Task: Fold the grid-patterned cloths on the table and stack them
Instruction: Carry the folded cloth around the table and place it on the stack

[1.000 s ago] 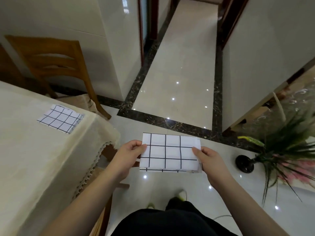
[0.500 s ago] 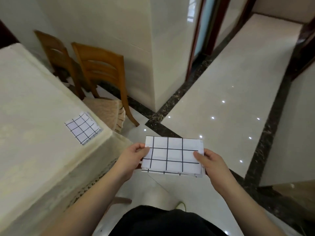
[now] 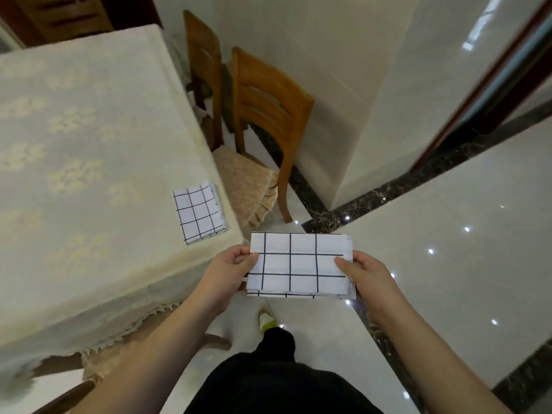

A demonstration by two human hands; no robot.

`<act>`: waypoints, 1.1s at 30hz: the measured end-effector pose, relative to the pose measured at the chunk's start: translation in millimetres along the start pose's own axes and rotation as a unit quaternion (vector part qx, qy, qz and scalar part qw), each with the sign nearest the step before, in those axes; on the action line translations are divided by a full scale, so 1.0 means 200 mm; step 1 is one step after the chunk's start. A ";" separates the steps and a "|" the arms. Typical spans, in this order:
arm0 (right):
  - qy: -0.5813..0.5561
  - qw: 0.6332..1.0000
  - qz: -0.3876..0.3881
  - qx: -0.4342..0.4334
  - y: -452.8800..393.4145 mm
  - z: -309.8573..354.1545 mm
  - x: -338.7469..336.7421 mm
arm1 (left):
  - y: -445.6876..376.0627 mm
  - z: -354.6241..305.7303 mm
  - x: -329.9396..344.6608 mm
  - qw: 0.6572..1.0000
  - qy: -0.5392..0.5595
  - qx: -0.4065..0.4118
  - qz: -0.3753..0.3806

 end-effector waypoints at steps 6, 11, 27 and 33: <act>0.074 0.996 0.057 0.010 -0.35 0.20 0.30 | -0.27 -0.02 -0.23 0.998 0.025 -0.029 -0.059; 0.098 0.991 0.086 0.025 -0.59 0.32 0.50 | -0.41 -0.06 -0.40 0.990 0.065 -0.051 -0.114; 0.315 0.885 0.335 0.070 -1.38 0.46 1.41 | -0.58 0.12 -0.57 0.889 0.259 -0.167 -0.339; 0.449 0.756 0.475 -0.013 -1.56 0.44 1.77 | -0.59 0.20 -0.41 0.823 0.325 -0.217 -0.412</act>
Point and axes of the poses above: each hand's wrist, its own y-axis away from the middle knuckle, its own x-axis out of the palm, z = x × y, the point moved 7 cm from there along -y, towards the middle knuckle, and after that the axes turned 12 degrees about -y, right-handed, at the moved point
